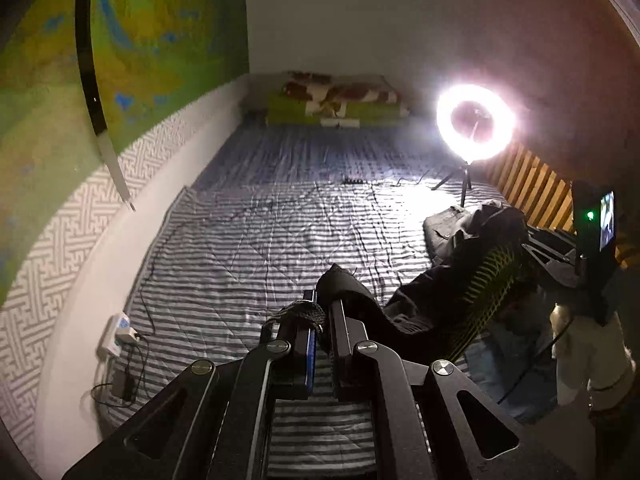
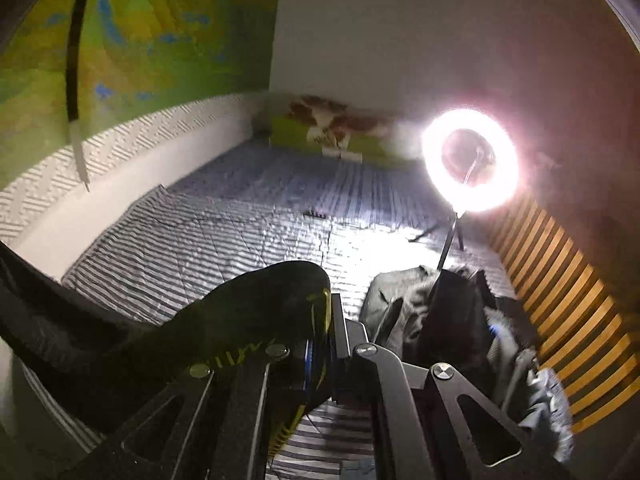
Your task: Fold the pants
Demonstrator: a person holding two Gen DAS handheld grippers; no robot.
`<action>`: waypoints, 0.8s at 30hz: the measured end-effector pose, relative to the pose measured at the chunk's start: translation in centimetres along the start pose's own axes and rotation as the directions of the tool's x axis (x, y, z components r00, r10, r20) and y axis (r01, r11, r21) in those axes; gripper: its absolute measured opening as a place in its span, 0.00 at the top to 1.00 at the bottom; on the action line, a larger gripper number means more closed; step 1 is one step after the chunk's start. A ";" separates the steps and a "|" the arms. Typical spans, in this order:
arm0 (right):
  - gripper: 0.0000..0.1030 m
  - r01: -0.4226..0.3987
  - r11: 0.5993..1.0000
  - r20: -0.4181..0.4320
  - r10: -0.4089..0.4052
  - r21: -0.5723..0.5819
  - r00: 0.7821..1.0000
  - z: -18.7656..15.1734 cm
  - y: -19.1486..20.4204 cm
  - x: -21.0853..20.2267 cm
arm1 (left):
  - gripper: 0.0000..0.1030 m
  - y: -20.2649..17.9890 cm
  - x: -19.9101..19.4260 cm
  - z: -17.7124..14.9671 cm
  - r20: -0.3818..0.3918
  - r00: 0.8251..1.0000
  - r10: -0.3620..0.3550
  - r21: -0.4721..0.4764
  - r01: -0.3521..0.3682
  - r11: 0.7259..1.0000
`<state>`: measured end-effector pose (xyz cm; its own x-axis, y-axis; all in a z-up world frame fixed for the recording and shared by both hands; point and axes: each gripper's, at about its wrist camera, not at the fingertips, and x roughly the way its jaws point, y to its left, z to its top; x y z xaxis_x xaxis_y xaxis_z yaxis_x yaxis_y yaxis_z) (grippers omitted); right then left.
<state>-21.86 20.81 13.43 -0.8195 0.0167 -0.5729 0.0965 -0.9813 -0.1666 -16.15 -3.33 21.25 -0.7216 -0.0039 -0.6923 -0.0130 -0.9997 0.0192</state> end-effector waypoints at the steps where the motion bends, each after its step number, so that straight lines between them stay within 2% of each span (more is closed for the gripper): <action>1: 0.95 -0.006 1.000 0.004 0.006 -0.008 1.000 0.0 0.1 -0.3 | 0.95 -0.5 -0.8 -0.2 0.009 1.000 0.002 0.002 -0.002 1.000; 10: 0.95 -0.040 0.996 -0.015 0.039 -0.076 0.999 -2.4 2.6 -2.1 | 0.95 -1.6 -5.5 -3.3 0.031 0.999 0.028 -0.055 -0.026 0.998; 15: 0.95 -0.085 0.994 -0.047 0.082 -0.065 0.996 -4.0 2.9 -2.7 | 0.95 -3.2 -7.3 -3.5 0.056 0.997 0.045 -0.048 -0.042 0.998; 19: 0.95 -0.086 0.994 -0.039 0.083 -0.074 0.996 -4.9 3.0 -3.6 | 0.95 -4.1 -8.9 -3.2 0.077 0.995 0.058 -0.057 -0.053 0.997; 24: 0.95 -0.093 0.994 -0.050 0.090 -0.063 0.995 -5.4 2.5 -3.6 | 0.95 -4.9 -9.1 -3.6 0.066 0.994 0.083 -0.046 -0.080 0.996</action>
<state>-15.64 19.38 10.68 -0.7780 -0.0623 -0.6251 0.2077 -0.9646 -0.1624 -7.07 1.50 24.88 -0.7640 -0.0853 -0.6395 0.0769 -0.9962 0.0410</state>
